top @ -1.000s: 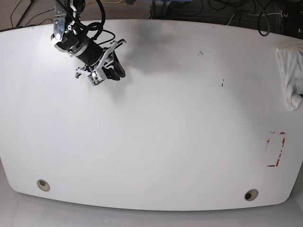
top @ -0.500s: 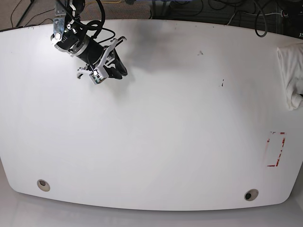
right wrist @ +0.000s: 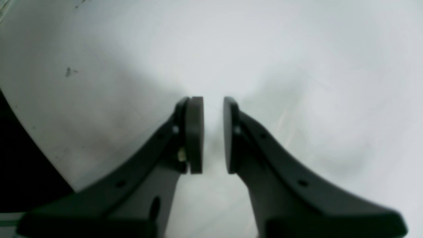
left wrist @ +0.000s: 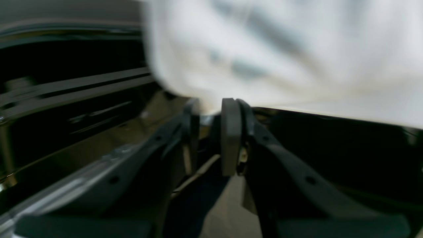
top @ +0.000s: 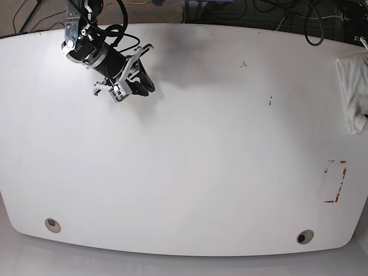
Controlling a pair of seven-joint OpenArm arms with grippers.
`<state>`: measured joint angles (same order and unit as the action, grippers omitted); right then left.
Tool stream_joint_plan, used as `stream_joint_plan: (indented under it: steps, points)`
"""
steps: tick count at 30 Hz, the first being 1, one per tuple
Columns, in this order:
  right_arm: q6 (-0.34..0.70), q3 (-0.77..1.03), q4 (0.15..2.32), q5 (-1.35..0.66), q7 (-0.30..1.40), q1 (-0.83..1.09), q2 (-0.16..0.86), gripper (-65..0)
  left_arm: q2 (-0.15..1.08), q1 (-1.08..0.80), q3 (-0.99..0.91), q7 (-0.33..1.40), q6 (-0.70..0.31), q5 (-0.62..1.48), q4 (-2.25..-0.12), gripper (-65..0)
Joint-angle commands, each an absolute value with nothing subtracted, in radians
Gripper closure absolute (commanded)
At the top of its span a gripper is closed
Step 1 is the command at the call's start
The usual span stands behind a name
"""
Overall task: Layout the t-shirt on the table in an organized manner, then fold the t-shirt properly
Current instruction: 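Release the folded shirt at the table edge with the left gripper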
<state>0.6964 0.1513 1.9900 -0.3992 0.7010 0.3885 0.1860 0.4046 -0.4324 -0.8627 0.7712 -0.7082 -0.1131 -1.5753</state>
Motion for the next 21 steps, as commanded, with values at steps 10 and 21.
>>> stream_joint_plan:
  steps: [10, 21]
  points:
    - [0.698, 0.153, 2.012, -0.417, 0.677, 0.381, 0.193, -9.4, 0.363, -0.409, -0.826, 0.762, -0.698, -0.117, -1.61, -10.0]
    - [0.698, 0.153, 2.012, -0.417, 0.677, 0.383, 0.197, -9.4, 0.355, -0.374, -0.822, 0.757, -0.698, -0.12, -1.592, -10.1]
